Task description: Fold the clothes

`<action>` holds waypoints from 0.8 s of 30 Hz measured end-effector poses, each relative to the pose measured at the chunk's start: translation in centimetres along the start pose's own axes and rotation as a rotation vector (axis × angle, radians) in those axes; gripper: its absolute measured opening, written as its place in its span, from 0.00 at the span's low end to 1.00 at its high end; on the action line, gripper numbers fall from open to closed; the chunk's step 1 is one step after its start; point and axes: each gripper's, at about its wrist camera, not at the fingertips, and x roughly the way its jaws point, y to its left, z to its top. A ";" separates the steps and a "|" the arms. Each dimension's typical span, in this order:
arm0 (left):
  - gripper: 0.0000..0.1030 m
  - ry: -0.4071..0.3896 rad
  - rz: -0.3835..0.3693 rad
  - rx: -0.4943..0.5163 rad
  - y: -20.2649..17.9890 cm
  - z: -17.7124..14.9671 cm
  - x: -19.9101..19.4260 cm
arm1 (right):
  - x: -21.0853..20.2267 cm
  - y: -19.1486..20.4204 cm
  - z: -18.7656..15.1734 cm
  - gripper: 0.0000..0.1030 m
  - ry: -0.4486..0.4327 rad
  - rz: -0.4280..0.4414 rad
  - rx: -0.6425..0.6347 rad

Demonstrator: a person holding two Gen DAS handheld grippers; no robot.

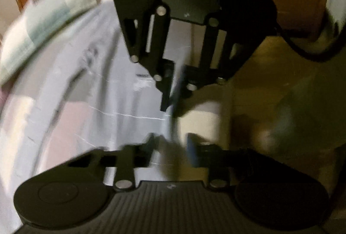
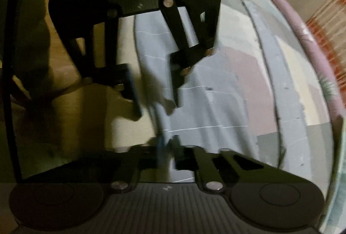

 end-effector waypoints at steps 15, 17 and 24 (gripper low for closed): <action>0.12 0.048 -0.033 -0.214 3.0 -2.1 -3.6 | -2.8 -3.4 -2.7 0.28 0.089 0.031 0.355; 0.12 0.064 -0.004 -0.267 4.4 -3.1 -4.1 | -3.4 -5.2 -4.4 0.33 0.112 -0.010 0.483; 0.15 0.129 0.100 -0.480 9.1 -5.6 -1.6 | -1.6 -11.3 -11.3 0.50 0.091 -0.083 1.061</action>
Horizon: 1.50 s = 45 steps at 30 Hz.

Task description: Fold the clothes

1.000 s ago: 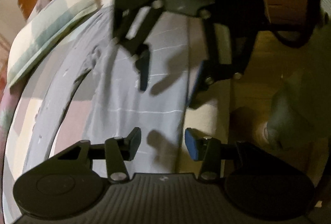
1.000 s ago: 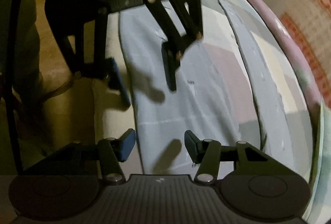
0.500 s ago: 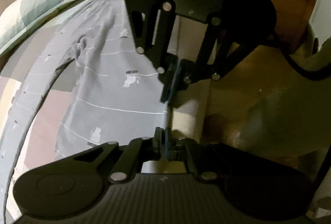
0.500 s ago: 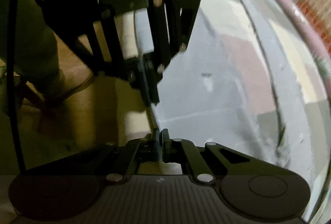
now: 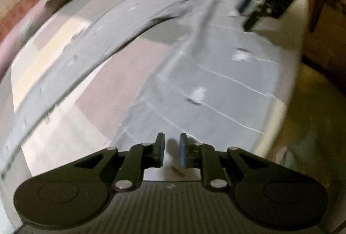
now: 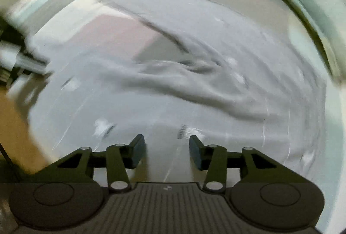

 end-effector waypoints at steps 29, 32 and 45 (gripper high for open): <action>0.22 -0.064 -0.336 -0.431 2.9 15.0 8.7 | -1.7 -5.4 -4.7 0.65 -0.050 -0.145 0.321; 0.30 -0.098 -0.343 -0.388 2.4 16.0 7.9 | -2.5 -5.5 -4.5 0.66 -0.071 -0.165 0.333; 0.38 -0.140 -0.266 -0.336 2.5 17.1 6.4 | -3.3 -8.2 -7.1 0.75 -0.020 -0.227 0.334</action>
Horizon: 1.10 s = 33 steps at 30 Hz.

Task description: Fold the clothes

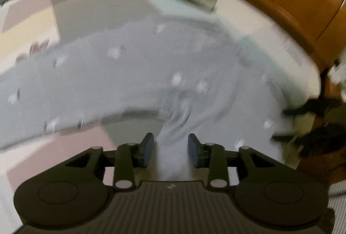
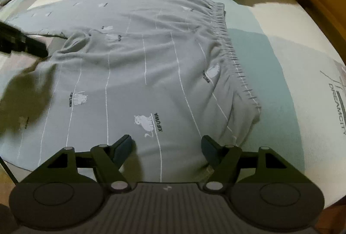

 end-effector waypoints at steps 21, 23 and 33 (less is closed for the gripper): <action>0.48 -0.024 0.108 0.043 0.4 2.8 3.7 | -0.6 1.2 6.4 0.87 -0.136 0.101 -0.113; 0.48 0.012 0.151 0.050 0.8 2.7 5.1 | 0.9 1.5 8.4 0.87 -0.169 0.116 -0.136; 0.52 -0.041 0.238 0.013 5.5 0.4 0.1 | 4.9 0.4 10.4 0.90 -0.081 0.094 -0.174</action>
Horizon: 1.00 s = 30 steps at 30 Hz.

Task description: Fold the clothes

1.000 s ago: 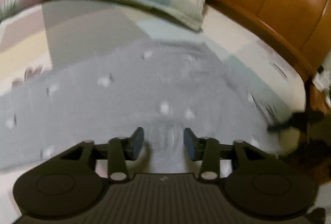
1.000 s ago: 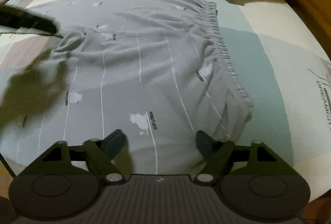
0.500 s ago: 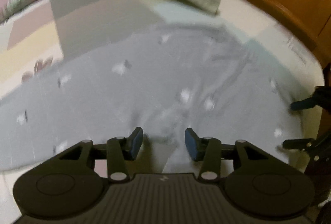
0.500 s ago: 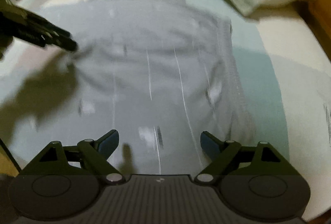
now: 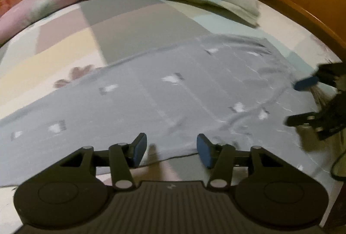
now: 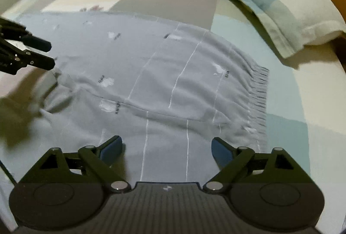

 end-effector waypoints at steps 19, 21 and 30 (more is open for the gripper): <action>0.55 0.060 0.092 -0.152 12.2 -2.9 -8.1 | -1.9 9.2 1.5 0.99 0.079 -0.036 0.131; 0.55 0.108 0.099 -0.118 12.8 -5.0 -10.4 | -1.6 10.5 0.9 0.99 0.115 -0.024 0.125; 0.56 0.256 0.013 -0.088 9.5 -15.8 -12.4 | 0.4 14.7 -2.2 1.00 0.126 -0.079 0.110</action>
